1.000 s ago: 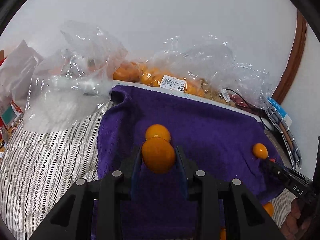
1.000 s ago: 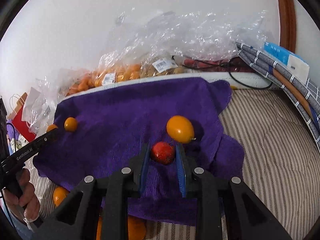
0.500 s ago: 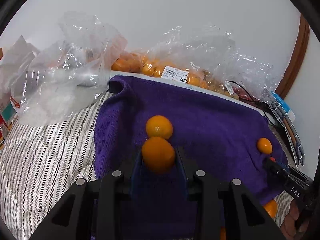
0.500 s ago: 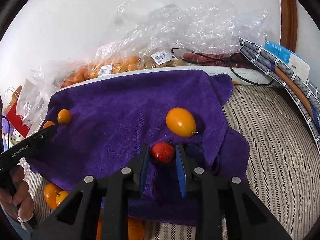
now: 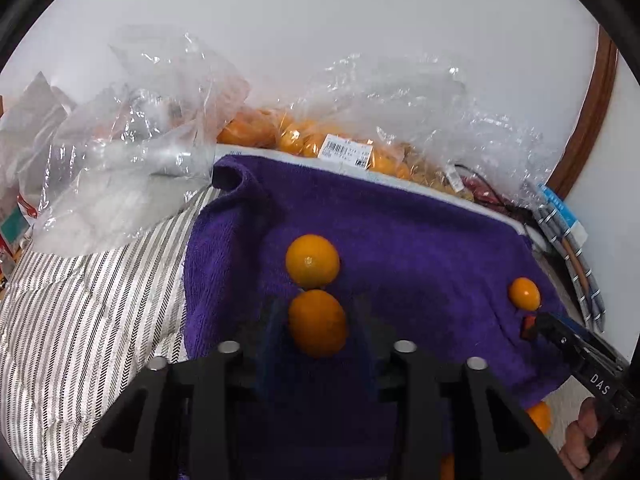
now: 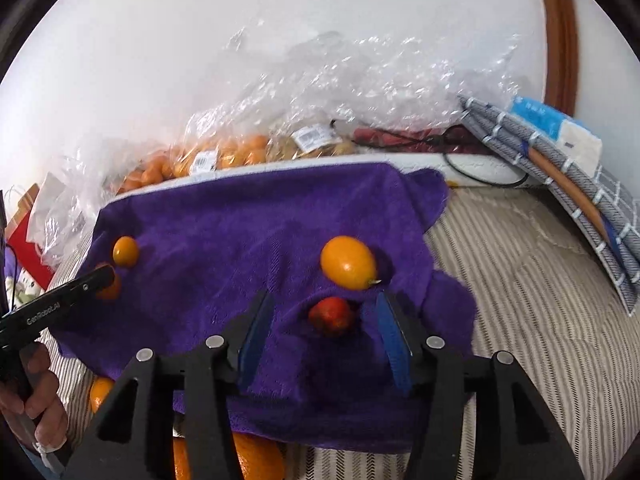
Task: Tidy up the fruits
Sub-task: 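Open the right tool to drop the red fruit while the left tool releases its orange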
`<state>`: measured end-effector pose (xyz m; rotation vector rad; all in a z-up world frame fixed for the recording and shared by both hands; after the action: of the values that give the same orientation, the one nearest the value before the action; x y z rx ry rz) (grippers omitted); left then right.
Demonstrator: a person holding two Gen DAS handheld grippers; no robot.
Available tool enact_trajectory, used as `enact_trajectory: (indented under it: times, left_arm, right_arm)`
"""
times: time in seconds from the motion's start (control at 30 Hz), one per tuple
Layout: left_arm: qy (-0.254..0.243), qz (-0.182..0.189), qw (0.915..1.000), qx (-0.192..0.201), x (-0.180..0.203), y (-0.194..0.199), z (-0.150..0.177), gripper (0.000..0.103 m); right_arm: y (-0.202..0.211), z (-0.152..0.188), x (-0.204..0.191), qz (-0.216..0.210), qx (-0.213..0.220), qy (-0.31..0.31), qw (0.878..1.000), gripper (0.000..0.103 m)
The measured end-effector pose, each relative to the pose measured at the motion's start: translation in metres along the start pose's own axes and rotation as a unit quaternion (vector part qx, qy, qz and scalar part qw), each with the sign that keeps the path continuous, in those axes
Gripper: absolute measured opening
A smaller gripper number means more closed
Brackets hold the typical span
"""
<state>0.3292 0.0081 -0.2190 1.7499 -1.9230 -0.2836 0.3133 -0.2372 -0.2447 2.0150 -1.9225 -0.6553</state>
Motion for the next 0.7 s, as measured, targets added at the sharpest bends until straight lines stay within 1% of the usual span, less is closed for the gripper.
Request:
enact_trajectory:
  times: [0.03, 0.17, 0.23, 0.33, 0.47, 0.53, 0.6, 0.67, 0.7]
  left_arm:
    - [0.003, 0.006, 1.0, 0.006, 0.001, 0.002, -0.002, 0.049]
    - [0.006, 0.011, 0.9997, 0.023, 0.0, 0.009, -0.009, 0.049]
    - [0.008, 0.01, 0.9996, 0.027, -0.001, 0.011, -0.01, 0.049]
    - [0.011, 0.013, 0.9994, 0.029, -0.001, 0.013, -0.012, 0.049]
    - [0.008, 0.012, 0.999, 0.042, 0.001, 0.02, -0.015, 0.049]
    - [0.004, 0.013, 0.9986, 0.051, 0.002, 0.024, -0.017, 0.049]
    - [-0.002, 0.011, 0.9979, 0.064, 0.004, 0.029, -0.02, 0.049]
    - [-0.011, 0.007, 0.9968, 0.079, 0.005, 0.037, -0.023, 0.049]
    - [-0.015, 0.005, 0.9962, 0.085, 0.006, 0.041, -0.025, 0.049]
  right_arm:
    - [0.002, -0.001, 0.001, 0.0, 0.004, -0.001, 1.0, 0.053]
    - [0.01, -0.005, 0.001, -0.007, 0.01, -0.005, 1.0, 0.053]
    - [0.017, -0.005, 0.001, -0.004, 0.009, -0.008, 1.0, 0.053]
    - [0.033, -0.002, -0.003, -0.009, 0.01, 0.003, 1.0, 0.053]
    - [0.058, 0.012, -0.017, -0.027, 0.011, 0.03, 0.999, 0.05]
    - [0.068, 0.024, -0.025, -0.044, 0.007, 0.034, 0.998, 0.05]
    - [0.072, 0.038, -0.032, -0.059, -0.003, 0.034, 0.998, 0.048]
    - [0.071, 0.047, -0.034, -0.06, -0.012, 0.035, 0.997, 0.044]
    - [0.07, 0.053, -0.034, -0.063, -0.019, 0.03, 0.997, 0.043]
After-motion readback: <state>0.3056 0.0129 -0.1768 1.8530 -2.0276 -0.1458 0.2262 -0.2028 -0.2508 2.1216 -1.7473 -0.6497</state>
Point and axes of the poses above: each gripper's, at about its wrist camera, not at the fingertips, and y roughly against the way its jaws point, x to its right, z to its underside, the point moved 10 cm from there along -y, roughly the way its jaws point, and after that the axes turned 14 degrees about x, right-handed, at the moved point
